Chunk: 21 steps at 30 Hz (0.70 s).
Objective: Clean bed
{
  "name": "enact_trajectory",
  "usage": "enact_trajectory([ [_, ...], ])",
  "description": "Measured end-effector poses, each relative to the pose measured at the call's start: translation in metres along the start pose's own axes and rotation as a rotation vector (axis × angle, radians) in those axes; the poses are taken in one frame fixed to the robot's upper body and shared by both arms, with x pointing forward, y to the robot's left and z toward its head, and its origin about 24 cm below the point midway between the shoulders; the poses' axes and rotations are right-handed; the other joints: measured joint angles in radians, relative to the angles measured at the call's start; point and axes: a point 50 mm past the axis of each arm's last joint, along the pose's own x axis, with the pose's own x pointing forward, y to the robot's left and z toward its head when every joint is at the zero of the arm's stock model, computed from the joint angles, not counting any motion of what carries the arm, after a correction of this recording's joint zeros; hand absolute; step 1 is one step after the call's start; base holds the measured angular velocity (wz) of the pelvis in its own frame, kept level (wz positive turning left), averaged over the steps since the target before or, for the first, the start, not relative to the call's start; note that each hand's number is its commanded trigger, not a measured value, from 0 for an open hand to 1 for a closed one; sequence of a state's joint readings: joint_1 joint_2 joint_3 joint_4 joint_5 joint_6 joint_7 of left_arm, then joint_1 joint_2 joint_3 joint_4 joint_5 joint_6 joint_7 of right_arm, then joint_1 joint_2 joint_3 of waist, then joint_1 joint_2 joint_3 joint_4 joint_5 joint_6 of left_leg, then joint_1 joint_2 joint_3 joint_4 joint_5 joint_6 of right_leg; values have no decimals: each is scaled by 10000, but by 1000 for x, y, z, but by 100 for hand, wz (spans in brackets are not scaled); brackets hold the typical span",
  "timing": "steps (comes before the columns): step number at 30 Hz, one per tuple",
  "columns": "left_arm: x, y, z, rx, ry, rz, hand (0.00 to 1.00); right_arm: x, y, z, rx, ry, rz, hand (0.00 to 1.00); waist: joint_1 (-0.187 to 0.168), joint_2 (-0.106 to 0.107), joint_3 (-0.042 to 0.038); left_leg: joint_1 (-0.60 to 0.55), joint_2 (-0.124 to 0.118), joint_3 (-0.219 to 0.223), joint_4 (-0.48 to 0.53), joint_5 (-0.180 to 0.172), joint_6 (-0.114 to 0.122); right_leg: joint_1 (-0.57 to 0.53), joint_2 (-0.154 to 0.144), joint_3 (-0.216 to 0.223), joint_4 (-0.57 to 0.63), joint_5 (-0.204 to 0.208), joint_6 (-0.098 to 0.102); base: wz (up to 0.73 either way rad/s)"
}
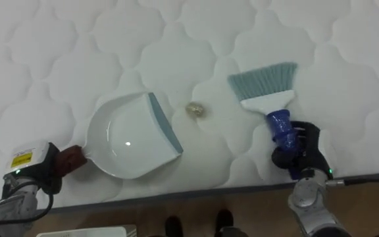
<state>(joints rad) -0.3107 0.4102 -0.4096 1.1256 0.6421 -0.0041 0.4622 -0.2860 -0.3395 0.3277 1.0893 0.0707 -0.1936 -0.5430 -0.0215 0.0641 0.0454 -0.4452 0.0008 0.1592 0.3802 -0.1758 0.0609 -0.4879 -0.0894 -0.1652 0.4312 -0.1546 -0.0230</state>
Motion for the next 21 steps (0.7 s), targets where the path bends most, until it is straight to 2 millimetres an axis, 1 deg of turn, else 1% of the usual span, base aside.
enact_trajectory([
  [8, 0, 0, 0, 47, 51, -115, 100, -2, 0, -9, -206, 441, 29, 100, -9, -20, -3, -2, 2, 21, 32, 1, 1, -2, -2, 20, 10, -2, 1, 0],
  [14, 0, -1, 0, 103, 69, -199, 100, -4, 0, -17, -449, 888, 25, 100, -9, -75, -33, -3, 7, 23, 93, 1, 2, 7, 0, 39, 26, -2, 1, 0],
  [16, 0, -1, -1, 117, 99, -245, 100, -4, 0, -18, -477, 937, 28, 100, -14, -98, -47, -8, 10, 23, 117, 1, 2, 9, 1, 39, 14, -1, 0, 0],
  [21, 0, -1, 0, 89, 81, -315, 100, -4, -1, -20, -382, 1172, 20, 100, -6, -102, -46, -3, 11, 16, 118, 2, 2, 5, -5, 31, 25, -1, 0, 0],
])
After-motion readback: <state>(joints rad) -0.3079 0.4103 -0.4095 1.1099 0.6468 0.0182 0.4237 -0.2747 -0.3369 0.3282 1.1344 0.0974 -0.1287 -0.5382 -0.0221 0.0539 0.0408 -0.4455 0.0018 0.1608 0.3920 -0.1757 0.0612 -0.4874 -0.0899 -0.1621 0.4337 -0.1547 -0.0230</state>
